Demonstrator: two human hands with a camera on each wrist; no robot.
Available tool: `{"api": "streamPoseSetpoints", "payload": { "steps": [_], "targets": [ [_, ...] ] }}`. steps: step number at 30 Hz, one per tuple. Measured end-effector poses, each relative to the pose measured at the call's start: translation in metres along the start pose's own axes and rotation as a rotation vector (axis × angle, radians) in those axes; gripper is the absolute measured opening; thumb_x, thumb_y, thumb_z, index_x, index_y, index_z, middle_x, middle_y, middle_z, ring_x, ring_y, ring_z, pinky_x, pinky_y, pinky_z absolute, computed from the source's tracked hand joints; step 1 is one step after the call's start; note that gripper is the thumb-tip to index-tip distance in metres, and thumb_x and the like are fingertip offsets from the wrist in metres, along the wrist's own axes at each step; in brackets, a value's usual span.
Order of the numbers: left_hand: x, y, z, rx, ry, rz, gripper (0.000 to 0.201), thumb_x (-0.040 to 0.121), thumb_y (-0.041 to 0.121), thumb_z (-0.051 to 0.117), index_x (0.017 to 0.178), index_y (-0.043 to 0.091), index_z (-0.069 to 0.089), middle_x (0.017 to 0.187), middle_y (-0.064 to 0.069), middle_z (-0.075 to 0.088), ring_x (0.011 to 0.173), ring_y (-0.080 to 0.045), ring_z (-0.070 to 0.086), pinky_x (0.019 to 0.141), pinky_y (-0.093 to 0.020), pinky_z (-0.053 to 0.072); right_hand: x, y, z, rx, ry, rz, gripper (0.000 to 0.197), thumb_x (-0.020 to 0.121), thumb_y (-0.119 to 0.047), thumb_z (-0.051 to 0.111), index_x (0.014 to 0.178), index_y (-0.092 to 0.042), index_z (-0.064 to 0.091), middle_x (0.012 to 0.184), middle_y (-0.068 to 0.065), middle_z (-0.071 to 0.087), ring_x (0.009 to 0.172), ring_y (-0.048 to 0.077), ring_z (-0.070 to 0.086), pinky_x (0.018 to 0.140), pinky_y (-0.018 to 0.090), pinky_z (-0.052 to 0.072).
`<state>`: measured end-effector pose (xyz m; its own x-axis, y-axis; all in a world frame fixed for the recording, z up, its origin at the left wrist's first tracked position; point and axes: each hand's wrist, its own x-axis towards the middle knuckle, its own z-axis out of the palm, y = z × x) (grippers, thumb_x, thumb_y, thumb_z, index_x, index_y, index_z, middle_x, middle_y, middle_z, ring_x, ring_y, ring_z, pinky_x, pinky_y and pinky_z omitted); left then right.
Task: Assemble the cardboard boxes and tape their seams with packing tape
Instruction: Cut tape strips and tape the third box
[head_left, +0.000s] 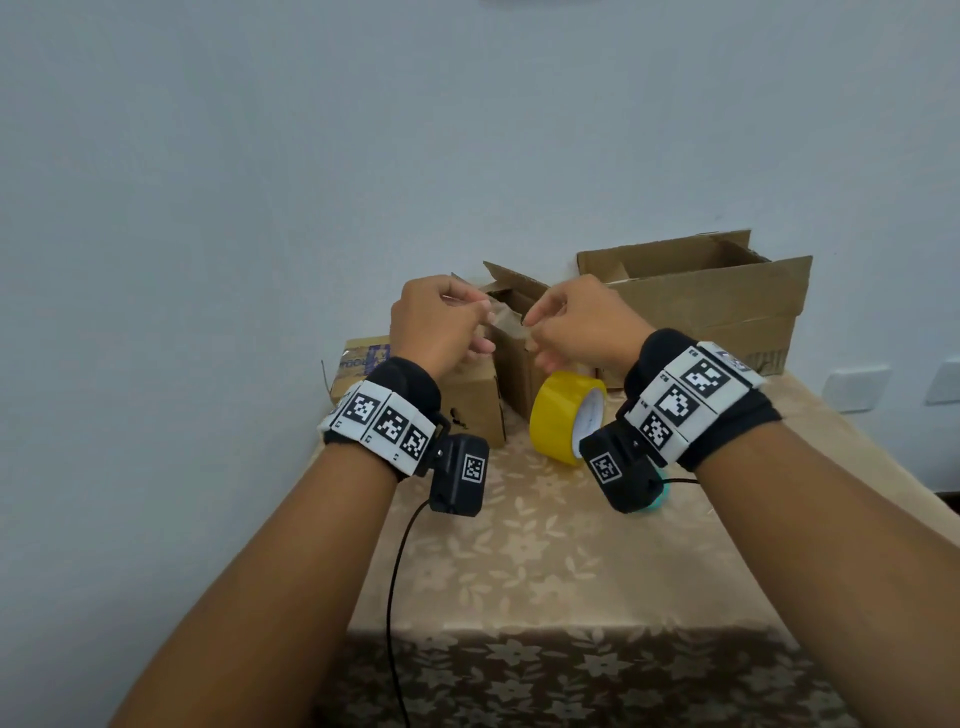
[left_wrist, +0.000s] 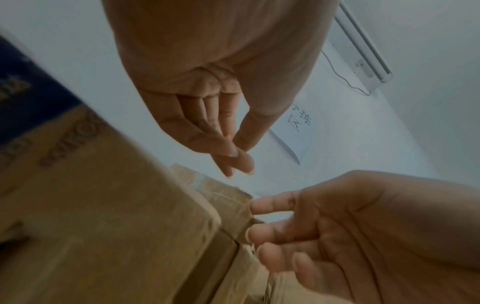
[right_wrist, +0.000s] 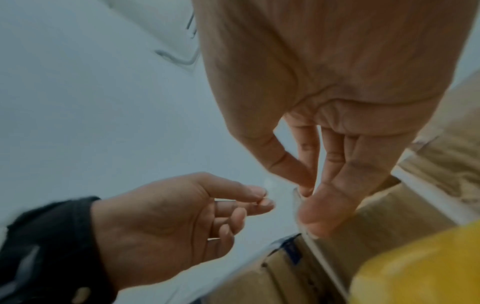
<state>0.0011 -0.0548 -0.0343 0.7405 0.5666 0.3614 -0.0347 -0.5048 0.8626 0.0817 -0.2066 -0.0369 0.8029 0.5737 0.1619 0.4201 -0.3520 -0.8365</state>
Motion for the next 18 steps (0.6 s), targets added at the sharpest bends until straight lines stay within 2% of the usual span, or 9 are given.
{"api": "streamPoseSetpoints", "payload": {
  "steps": [2,4,8,11,13,15,17,18],
  "targets": [
    [0.004,-0.002,-0.007,-0.026,0.032,-0.016,0.002,0.092,0.010,0.072,0.093,0.012,0.073,0.081,-0.006,0.078,0.054,-0.019,0.071,0.048,-0.024,0.052,-0.002,-0.008,0.008,0.188,-0.014,0.079,0.018,0.103,-0.004,0.049,0.113,-0.004,0.064,0.091,0.019,0.074,0.070,0.025,0.077,0.060,0.028,0.061],
    [0.007,-0.005,-0.014,-0.040,0.059,-0.039,0.003,0.092,0.011,0.072,0.092,0.013,0.074,0.081,-0.004,0.078,0.054,-0.017,0.070,0.050,-0.024,0.052,-0.003,-0.014,0.016,0.273,-0.018,0.133,0.023,0.103,-0.004,0.044,0.119,-0.004,0.060,0.093,0.023,0.074,0.071,0.030,0.078,0.065,0.034,0.065],
    [0.011,-0.010,-0.025,-0.061,0.091,-0.092,0.004,0.092,0.012,0.072,0.093,0.014,0.075,0.079,-0.001,0.078,0.055,-0.014,0.068,0.053,-0.025,0.053,-0.002,-0.022,0.024,0.322,-0.027,0.186,0.030,0.103,-0.011,0.046,0.130,-0.004,0.053,0.093,0.026,0.073,0.071,0.034,0.078,0.066,0.038,0.065],
    [0.012,-0.013,-0.030,-0.091,0.096,-0.126,0.005,0.090,0.010,0.070,0.090,0.012,0.074,0.081,-0.003,0.079,0.054,-0.015,0.066,0.053,-0.026,0.053,-0.002,-0.026,0.028,0.364,-0.058,0.233,0.035,0.104,-0.018,0.049,0.137,-0.006,0.045,0.091,0.028,0.073,0.069,0.038,0.077,0.061,0.040,0.065],
    [0.011,-0.016,-0.030,-0.131,0.102,-0.161,0.006,0.088,0.007,0.067,0.087,0.009,0.073,0.083,-0.009,0.078,0.054,-0.017,0.065,0.053,-0.027,0.053,-0.001,-0.027,0.031,0.373,-0.020,0.228,0.034,0.103,-0.021,0.050,0.134,-0.007,0.045,0.090,0.027,0.073,0.067,0.039,0.076,0.060,0.043,0.064],
    [0.010,-0.020,-0.029,-0.142,0.110,-0.205,0.006,0.089,0.006,0.066,0.085,0.007,0.071,0.084,-0.013,0.077,0.053,-0.017,0.065,0.052,-0.027,0.053,-0.002,-0.028,0.033,0.317,0.020,0.204,0.022,0.102,-0.023,0.050,0.117,-0.006,0.051,0.090,0.025,0.074,0.071,0.037,0.077,0.063,0.047,0.065],
    [0.010,-0.023,-0.029,-0.133,0.107,-0.234,0.006,0.090,0.006,0.065,0.085,0.006,0.070,0.086,-0.013,0.077,0.052,-0.015,0.065,0.050,-0.025,0.053,-0.004,-0.029,0.036,0.260,0.032,0.198,0.014,0.103,-0.020,0.049,0.097,-0.009,0.055,0.093,0.023,0.075,0.081,0.035,0.077,0.070,0.046,0.066],
    [0.010,-0.024,-0.029,-0.133,0.107,-0.242,0.006,0.090,0.007,0.065,0.086,0.005,0.069,0.086,-0.014,0.077,0.052,-0.015,0.065,0.049,-0.025,0.054,-0.004,-0.028,0.039,0.250,0.033,0.196,0.014,0.103,-0.018,0.049,0.095,-0.009,0.057,0.096,0.024,0.074,0.086,0.036,0.076,0.074,0.044,0.065]
  ]
}}
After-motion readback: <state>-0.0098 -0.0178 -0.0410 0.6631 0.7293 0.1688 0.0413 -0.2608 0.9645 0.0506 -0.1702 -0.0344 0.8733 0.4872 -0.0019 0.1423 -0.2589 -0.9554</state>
